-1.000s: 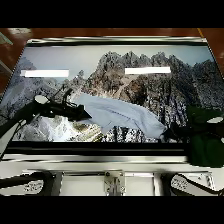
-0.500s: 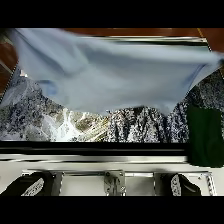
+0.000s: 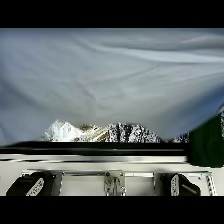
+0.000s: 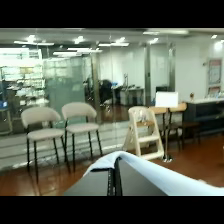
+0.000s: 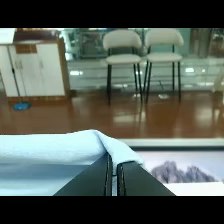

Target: Fold the shirts.

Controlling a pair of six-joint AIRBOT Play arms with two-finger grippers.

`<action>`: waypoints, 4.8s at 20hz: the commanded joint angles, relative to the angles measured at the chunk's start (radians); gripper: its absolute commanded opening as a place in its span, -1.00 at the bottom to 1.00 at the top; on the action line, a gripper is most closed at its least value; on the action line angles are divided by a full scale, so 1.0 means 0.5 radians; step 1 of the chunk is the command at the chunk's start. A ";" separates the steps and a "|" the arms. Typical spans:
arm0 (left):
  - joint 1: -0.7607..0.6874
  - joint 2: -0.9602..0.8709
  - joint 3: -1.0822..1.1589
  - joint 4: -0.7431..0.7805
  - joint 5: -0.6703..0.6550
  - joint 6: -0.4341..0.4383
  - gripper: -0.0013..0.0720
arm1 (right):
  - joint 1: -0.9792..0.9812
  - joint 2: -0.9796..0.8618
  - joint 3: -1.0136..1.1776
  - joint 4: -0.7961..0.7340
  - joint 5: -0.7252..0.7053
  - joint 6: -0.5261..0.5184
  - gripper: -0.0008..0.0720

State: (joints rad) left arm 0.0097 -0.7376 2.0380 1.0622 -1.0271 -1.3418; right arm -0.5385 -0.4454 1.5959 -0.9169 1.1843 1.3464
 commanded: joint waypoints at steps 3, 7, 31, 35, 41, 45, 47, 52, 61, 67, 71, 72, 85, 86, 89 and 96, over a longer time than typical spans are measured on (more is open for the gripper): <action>0.002 0.033 -0.341 0.320 -0.372 -0.157 -0.87 | -0.002 -0.200 0.024 -0.114 0.687 0.147 -0.78; 0.003 -0.042 -0.952 0.498 -0.367 -0.191 -0.87 | -0.001 -0.472 -0.330 -0.125 0.934 0.170 -0.78; 0.024 -1.659 -1.441 -0.098 0.210 -0.395 0.34 | 1.012 -1.903 -1.209 0.304 -1.535 -0.304 0.59; 0.275 -1.595 -1.311 0.079 -0.520 -0.326 0.43 | 0.755 -1.511 -1.209 -0.127 -0.981 -0.275 0.90; 0.621 -1.246 -1.913 0.059 -0.922 -0.031 0.48 | 0.060 -1.233 -1.311 -0.759 0.201 -0.057 0.64; 0.652 -1.125 -2.698 -0.563 -0.620 0.310 0.85 | -0.092 -1.233 -1.511 -0.540 0.243 -0.064 0.64; 0.652 -1.132 -2.902 -0.840 -0.450 0.472 0.76 | -0.087 -1.233 -1.571 -0.407 0.187 -0.063 0.64; 0.652 -1.167 -3.046 -0.974 -0.285 0.640 0.57 | -0.087 -1.234 -1.580 -0.276 0.082 -0.063 0.64; 0.366 -1.375 -3.045 -1.094 -0.105 0.654 -0.08 | -0.087 -1.233 -1.580 -0.277 0.034 -0.063 0.64; 0.391 -1.357 -3.035 -1.130 -0.131 0.657 -0.87 | -0.089 -1.287 -1.630 -0.558 0.228 -0.031 0.88; 0.423 -1.284 -3.035 -1.130 -0.206 0.671 -0.87 | -0.089 -1.520 -1.728 -0.426 0.228 -0.064 0.88; 0.425 -1.255 -3.035 -1.128 -0.232 0.681 -0.87 | -0.089 -1.594 -1.730 -0.367 0.203 -0.065 0.88; 0.425 -1.106 -3.035 -1.138 -0.363 0.721 -0.87 | -0.087 -1.875 -1.730 -0.145 -0.013 -0.196 0.81; 0.425 -1.105 -3.035 -1.147 -0.367 0.721 -0.87 | -0.087 -1.875 -1.730 -0.145 -0.016 -0.196 0.81; 0.425 -1.101 -3.035 -1.154 -0.373 0.721 -0.87 | -0.087 -1.875 -1.730 -0.146 -0.034 -0.188 0.81; 0.425 -1.101 -3.035 -1.154 -0.365 0.723 -0.87 | -0.087 -1.875 -1.854 -0.063 -0.162 -0.190 0.81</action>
State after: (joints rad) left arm 0.2214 -1.2888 0.5194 0.4854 -1.2125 -0.9806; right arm -0.5831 -1.3815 0.6857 -0.9619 1.1484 1.2533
